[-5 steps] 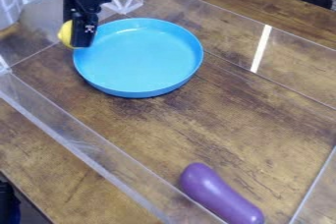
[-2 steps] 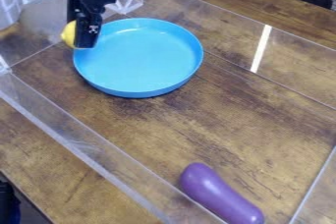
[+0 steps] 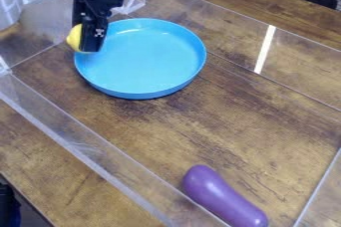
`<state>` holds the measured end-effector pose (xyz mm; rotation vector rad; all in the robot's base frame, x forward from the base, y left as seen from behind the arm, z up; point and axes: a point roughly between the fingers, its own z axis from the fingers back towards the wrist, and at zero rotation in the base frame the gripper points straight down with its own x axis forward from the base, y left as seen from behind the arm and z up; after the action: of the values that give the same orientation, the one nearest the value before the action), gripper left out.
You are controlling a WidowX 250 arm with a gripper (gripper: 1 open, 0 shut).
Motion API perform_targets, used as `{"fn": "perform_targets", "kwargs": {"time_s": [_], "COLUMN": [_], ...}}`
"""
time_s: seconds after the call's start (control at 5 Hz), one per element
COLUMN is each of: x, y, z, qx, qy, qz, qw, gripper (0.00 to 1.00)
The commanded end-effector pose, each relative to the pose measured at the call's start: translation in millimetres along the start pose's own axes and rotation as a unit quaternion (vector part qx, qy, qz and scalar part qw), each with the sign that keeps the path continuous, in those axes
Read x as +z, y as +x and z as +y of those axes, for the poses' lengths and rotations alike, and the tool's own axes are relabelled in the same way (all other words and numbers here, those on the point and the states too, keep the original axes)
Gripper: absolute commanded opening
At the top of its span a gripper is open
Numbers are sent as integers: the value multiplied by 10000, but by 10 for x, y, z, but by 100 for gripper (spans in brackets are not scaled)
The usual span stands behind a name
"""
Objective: Put the lemon on the blue tray
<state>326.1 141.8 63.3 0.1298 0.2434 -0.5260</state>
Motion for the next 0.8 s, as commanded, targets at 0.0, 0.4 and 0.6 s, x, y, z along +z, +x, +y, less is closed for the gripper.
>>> {"fn": "perform_targets", "kwargs": {"time_s": [0.0,0.4,0.6], "x": [212,191,174], "y": [95,154,187], "z": [51,18,0], "qx": [-28,-61,-73], "qy": [284,284,286], "qz": [-196,-151,-128], "qw": [9994,9995,9995], "gripper": [0,0,0]}}
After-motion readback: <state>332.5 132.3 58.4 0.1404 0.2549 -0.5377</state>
